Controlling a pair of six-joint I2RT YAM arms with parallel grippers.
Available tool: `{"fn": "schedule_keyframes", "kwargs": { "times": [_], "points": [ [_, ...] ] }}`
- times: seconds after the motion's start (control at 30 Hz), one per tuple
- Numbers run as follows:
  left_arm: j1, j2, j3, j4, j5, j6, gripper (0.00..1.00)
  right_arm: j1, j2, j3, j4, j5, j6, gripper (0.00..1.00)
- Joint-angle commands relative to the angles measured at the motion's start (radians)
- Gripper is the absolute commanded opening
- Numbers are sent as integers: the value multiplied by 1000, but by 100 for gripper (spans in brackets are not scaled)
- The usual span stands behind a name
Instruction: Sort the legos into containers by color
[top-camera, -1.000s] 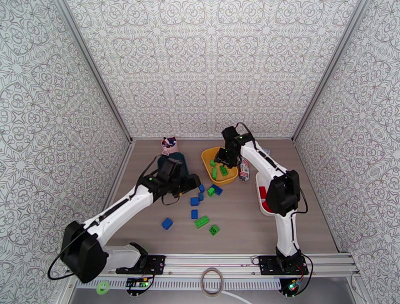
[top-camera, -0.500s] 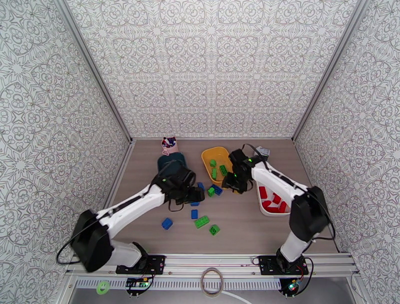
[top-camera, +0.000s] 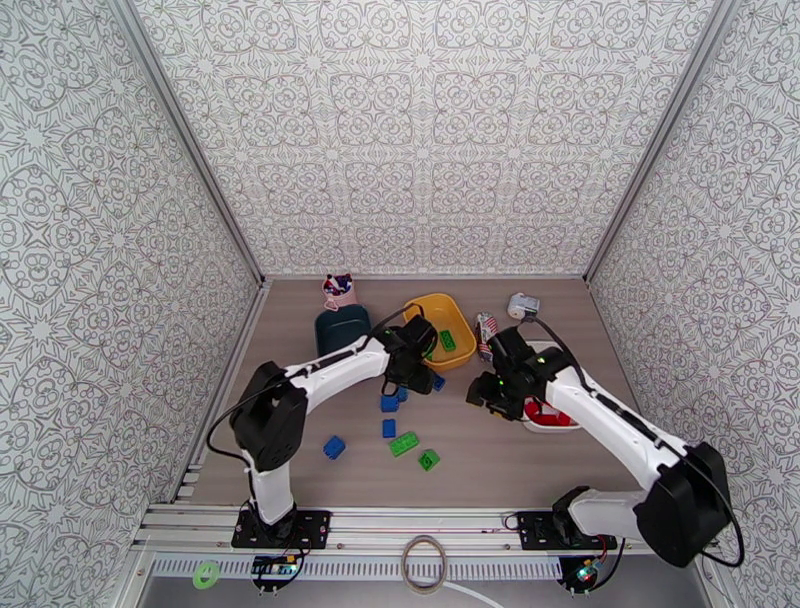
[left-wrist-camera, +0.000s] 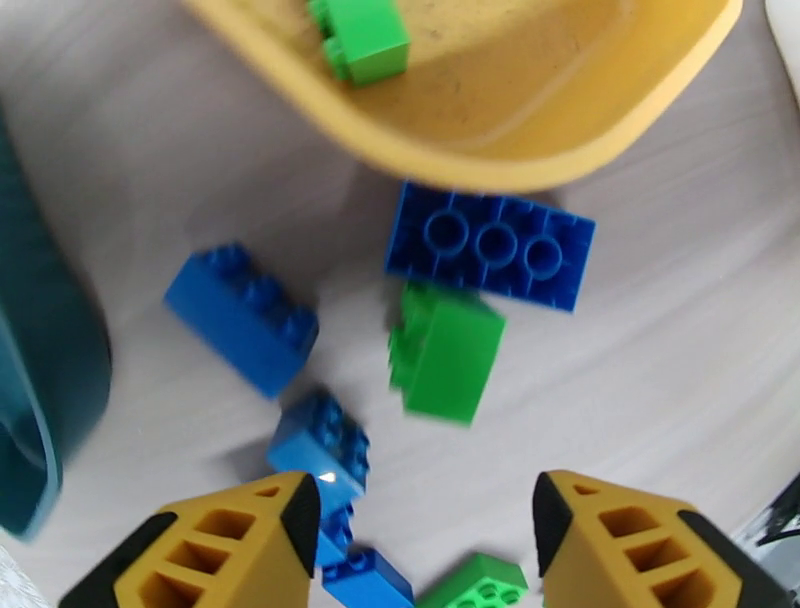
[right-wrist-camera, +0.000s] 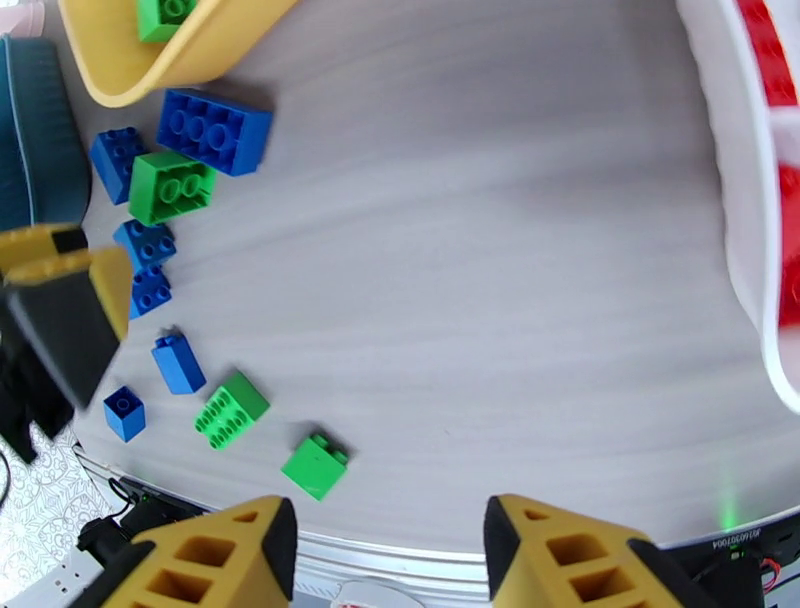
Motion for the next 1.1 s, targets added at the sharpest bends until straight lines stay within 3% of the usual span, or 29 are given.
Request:
{"fn": "schedule_keyframes", "kwargs": {
  "times": [0.0, 0.5, 0.73, 1.07],
  "points": [
    [-11, 49, 66, -33, -22, 93, 58, -7, -61, -26, -46, 34, 36, 55],
    [-10, 140, 115, -42, 1, 115, 47, -12, -136, -46, -99, 55, 68, 54],
    [-11, 143, 113, -47, 1, 104, 36, -12, -109, -34, -86, 48, 58, 52],
    [-23, 34, 53, -66, 8, 51, 28, -14, -84, -32, -50, 41, 49, 51]
  ]
}}
